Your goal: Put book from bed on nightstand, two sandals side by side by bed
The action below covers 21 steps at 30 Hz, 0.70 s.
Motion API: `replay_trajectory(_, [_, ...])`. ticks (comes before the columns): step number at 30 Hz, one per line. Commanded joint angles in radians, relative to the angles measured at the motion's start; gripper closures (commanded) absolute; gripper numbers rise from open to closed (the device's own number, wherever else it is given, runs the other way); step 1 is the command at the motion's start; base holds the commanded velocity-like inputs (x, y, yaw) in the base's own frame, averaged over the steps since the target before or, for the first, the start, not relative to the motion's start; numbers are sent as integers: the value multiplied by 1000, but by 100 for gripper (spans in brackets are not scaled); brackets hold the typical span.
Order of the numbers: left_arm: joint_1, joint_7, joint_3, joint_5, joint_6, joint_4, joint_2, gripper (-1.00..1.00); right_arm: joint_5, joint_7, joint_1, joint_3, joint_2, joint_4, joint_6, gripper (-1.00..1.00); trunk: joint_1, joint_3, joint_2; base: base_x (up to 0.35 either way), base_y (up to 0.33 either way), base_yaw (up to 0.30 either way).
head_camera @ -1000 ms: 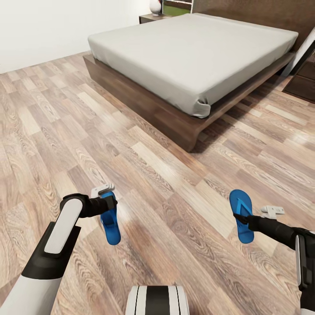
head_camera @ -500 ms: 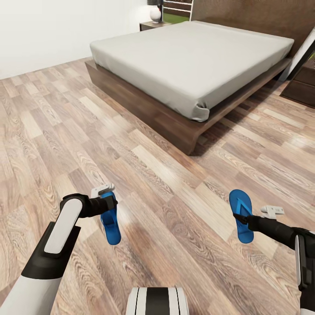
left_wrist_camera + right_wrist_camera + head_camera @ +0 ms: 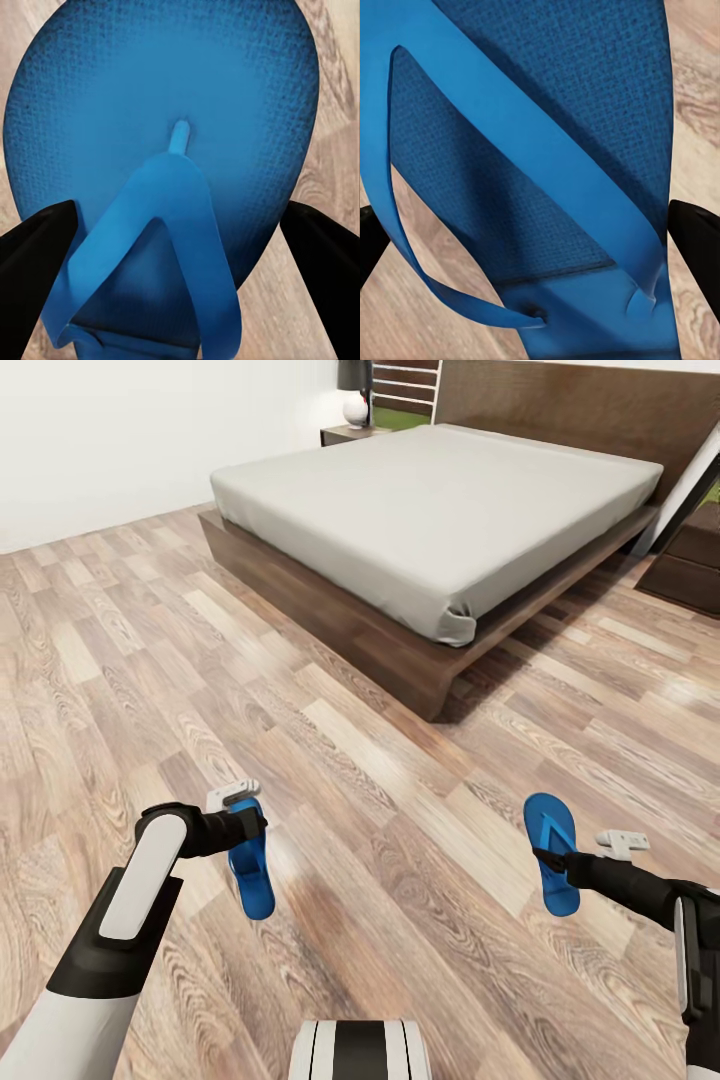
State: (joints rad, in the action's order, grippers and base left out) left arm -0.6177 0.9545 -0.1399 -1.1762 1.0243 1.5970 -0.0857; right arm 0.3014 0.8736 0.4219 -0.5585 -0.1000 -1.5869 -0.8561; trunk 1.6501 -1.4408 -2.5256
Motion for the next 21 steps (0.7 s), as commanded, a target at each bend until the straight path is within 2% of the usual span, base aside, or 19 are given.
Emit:
replay_trajectory(1, [-1,10,-1,-9,2,1,-1,100,8,9,1,-1,0,-1,-4,100,0,1,0,0,0,0])
replay_trajectory(13, [0,1,-2,-12,1,-3,-2,100,9,5,1,2,2,1,-2,100,0,21,0,0,0,0])
replay_trajectory(21, [3,-3,-1,-11,0,-5,-1,100,11,-22,2,43,3,35,0,100,0,34,0,0,0,0])
